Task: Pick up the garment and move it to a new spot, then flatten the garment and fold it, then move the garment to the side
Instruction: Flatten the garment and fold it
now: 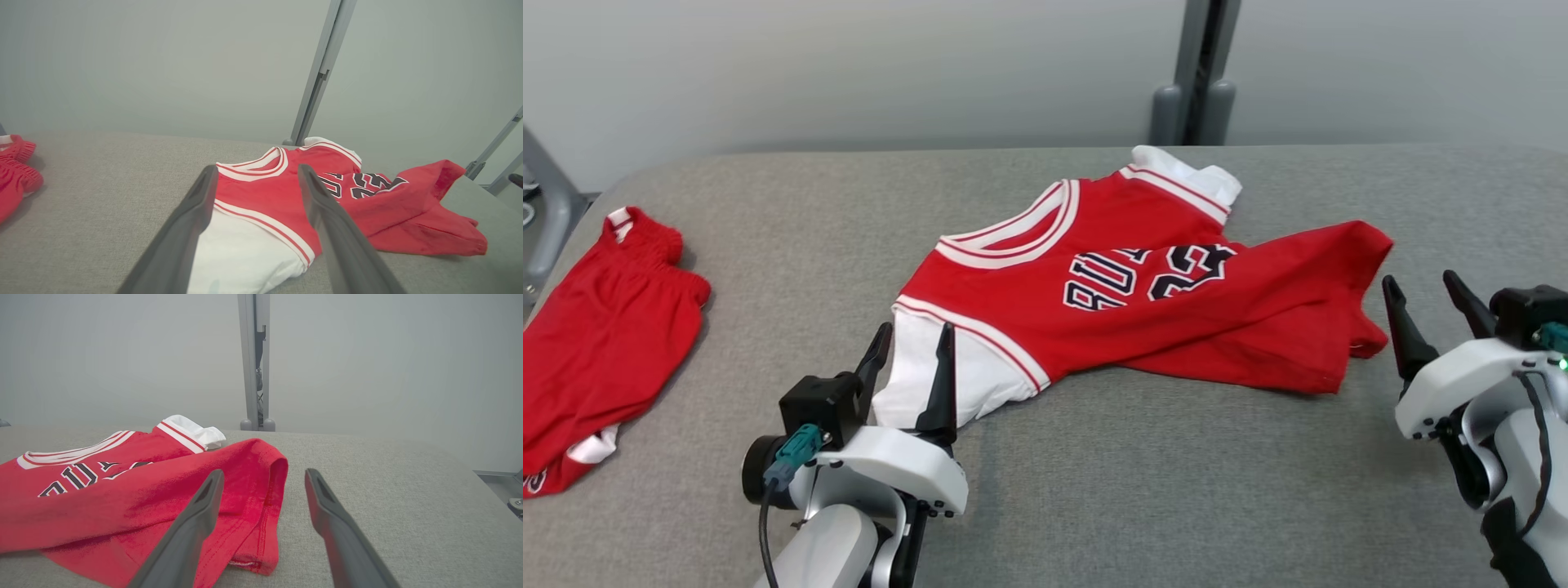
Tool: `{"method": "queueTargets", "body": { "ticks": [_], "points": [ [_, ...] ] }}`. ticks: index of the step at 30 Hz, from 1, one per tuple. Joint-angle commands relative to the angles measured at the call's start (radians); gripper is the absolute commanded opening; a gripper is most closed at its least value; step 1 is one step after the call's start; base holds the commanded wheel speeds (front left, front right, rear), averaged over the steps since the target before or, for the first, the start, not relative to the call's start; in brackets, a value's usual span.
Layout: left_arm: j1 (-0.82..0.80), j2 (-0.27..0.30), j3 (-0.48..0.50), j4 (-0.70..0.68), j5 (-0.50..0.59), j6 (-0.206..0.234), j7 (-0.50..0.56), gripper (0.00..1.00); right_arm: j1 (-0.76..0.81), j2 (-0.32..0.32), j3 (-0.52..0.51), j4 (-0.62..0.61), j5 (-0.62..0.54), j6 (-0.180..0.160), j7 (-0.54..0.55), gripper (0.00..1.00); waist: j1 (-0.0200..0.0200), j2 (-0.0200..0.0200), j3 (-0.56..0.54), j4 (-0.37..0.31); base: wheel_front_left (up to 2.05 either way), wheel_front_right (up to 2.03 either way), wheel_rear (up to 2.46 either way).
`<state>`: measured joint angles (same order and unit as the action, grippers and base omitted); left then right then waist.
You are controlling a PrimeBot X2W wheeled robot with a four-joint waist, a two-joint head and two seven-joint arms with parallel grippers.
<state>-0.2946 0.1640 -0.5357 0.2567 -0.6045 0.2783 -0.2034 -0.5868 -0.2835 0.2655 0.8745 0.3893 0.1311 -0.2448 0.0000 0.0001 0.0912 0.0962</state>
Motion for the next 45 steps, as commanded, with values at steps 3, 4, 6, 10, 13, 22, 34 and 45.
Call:
{"method": "queueTargets", "body": {
  "ticks": [3, 4, 6, 10, 13, 22, 34, 45],
  "points": [
    [0.021, 0.012, 0.014, 0.02, -0.011, 0.003, -0.012, 1.0, 0.074, 0.003, -0.018, -0.094, 0.009, -0.001, -0.016, 1.0, 0.0, -0.0001, -0.029, -0.045, 0.0, 0.0, 0.0],
    [0.024, 0.013, 0.017, 0.025, -0.013, 0.003, -0.015, 1.0, 0.098, 0.009, -0.029, -0.127, 0.011, -0.001, -0.017, 1.0, 0.0, -0.0001, -0.032, -0.05, 0.0, 0.0, 0.0],
    [0.029, 0.016, 0.021, 0.034, -0.015, 0.003, -0.019, 1.0, 0.15, 0.027, -0.054, -0.191, 0.014, -0.001, -0.02, 1.0, 0.0, -0.0001, -0.037, -0.058, 0.0, 0.0, 0.0],
    [0.037, 0.014, 0.021, 0.047, -0.02, 0.001, -0.024, 1.0, 0.261, 0.076, -0.1, -0.299, 0.018, -0.001, -0.021, 1.0, 0.0, -0.0001, -0.044, -0.066, 0.0, 0.0, 0.0],
    [0.033, 0.01, 0.012, 0.051, -0.018, -0.003, -0.022, 1.0, 0.319, 0.103, -0.109, -0.332, -0.001, -0.001, -0.021, 1.0, 0.0, -0.0001, -0.044, -0.065, 0.0, 0.0, 0.0],
    [-0.002, 0.008, -0.012, 0.039, -0.001, -0.005, -0.006, 1.0, 0.318, 0.144, -0.14, -0.291, 0.001, -0.001, 0.02, 1.0, 0.0, -0.0001, -0.015, -0.024, 0.0, 0.0, 0.0],
    [-0.016, 0.018, -0.028, 0.031, 0.008, -0.002, 0.004, 1.0, 0.264, 0.121, -0.139, -0.171, 0.035, -0.001, 0.018, 1.0, 0.0, -0.0001, 0.028, 0.048, 0.0, 0.0, 0.0],
    [-0.019, 0.029, -0.036, 0.02, 0.008, 0.005, 0.012, 1.0, 0.226, 0.11, -0.079, -0.121, 0.085, -0.001, -0.006, 0.0, 0.0, -0.0001, 0.031, 0.067, 0.0, 0.0, 0.0]
  ]
}}
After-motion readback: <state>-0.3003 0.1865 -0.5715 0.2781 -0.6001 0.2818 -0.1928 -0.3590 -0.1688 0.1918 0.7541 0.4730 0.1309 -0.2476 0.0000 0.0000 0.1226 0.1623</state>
